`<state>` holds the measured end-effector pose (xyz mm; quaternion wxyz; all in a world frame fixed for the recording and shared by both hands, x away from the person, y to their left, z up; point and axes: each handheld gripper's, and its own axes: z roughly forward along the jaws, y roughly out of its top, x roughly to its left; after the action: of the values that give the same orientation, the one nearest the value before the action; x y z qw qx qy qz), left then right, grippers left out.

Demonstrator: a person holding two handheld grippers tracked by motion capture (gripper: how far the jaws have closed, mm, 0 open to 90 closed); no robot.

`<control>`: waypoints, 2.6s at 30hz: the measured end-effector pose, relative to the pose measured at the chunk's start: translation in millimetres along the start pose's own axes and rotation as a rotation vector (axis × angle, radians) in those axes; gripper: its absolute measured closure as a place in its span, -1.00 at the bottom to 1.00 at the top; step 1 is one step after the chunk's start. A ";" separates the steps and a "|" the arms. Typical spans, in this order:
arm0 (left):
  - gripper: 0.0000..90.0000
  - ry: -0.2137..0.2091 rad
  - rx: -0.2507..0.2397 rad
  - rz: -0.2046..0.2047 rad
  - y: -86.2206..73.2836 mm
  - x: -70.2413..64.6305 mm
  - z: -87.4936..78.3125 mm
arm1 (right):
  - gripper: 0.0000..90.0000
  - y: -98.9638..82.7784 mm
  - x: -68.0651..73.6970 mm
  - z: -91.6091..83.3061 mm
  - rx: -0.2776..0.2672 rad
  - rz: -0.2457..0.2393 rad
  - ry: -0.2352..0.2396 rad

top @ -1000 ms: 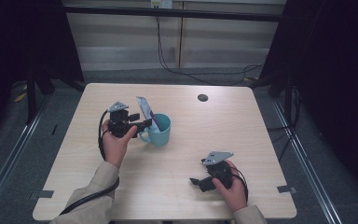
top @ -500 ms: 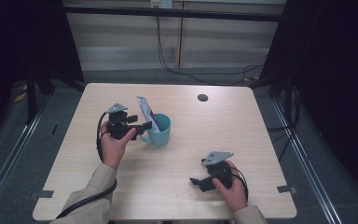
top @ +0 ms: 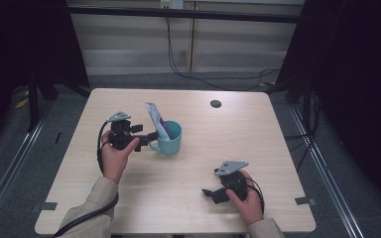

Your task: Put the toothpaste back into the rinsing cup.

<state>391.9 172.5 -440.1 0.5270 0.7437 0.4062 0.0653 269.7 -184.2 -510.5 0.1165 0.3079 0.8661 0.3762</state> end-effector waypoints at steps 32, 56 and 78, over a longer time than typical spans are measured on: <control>-0.64 -0.022 0.060 0.015 -35.4 9.6 -27.2 | -0.72 0.0 0.0 0.0 0.000 0.001 0.000; -0.64 -0.016 0.065 0.020 -61.0 21.7 -48.9 | -0.72 0.0 0.0 0.0 0.000 0.001 0.000; -0.64 0.020 0.127 0.053 -92.6 28.6 -57.4 | -0.72 0.0 0.0 0.0 0.000 0.001 0.001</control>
<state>331.2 244.3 -502.0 0.4729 0.7853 0.3950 0.0609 269.7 -184.2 -510.5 0.1161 0.3083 0.8659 0.3763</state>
